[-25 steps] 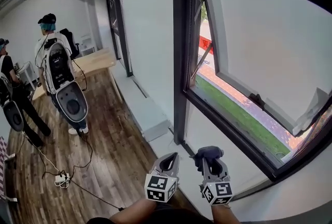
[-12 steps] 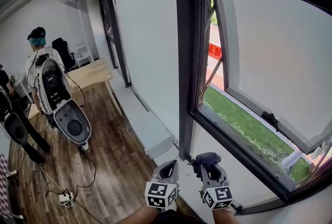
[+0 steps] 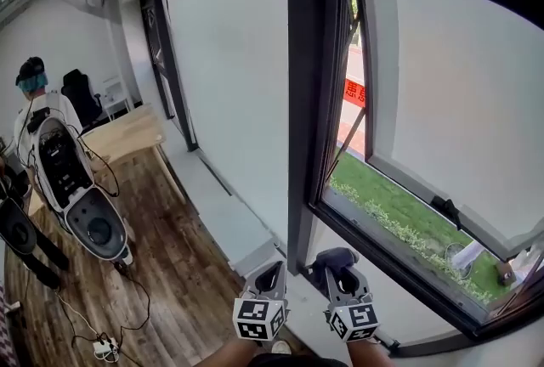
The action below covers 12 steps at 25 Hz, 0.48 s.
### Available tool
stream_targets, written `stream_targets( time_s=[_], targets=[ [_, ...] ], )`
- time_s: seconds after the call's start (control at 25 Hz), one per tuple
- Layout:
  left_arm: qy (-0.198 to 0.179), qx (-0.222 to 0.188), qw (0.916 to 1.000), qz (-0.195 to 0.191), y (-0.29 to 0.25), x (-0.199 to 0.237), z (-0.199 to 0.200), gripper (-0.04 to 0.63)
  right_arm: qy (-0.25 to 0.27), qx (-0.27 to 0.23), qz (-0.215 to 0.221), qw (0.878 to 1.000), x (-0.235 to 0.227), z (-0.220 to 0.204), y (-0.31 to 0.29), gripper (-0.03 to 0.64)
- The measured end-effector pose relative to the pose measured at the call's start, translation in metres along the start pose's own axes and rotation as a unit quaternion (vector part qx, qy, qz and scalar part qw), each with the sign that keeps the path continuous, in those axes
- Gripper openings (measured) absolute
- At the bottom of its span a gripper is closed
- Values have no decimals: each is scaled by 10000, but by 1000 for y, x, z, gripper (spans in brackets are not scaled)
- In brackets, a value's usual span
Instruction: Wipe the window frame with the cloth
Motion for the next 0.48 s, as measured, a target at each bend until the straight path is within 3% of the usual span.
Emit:
stream_targets(
  time_s=[0.48],
  targets=[
    [-213, 26, 9996, -198, -47, -15, 13, 9, -65, -146, 205, 9997, -26, 13, -37, 72]
  ],
)
Point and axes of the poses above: the fingertips, and each gripper's own axes: y backward along the fingers, x to its left, z out of its top, the point moved 1 cm from there along y, backward along the fingers, and after that the axes turned 11 degrees about -x, right-handed, at the moved point
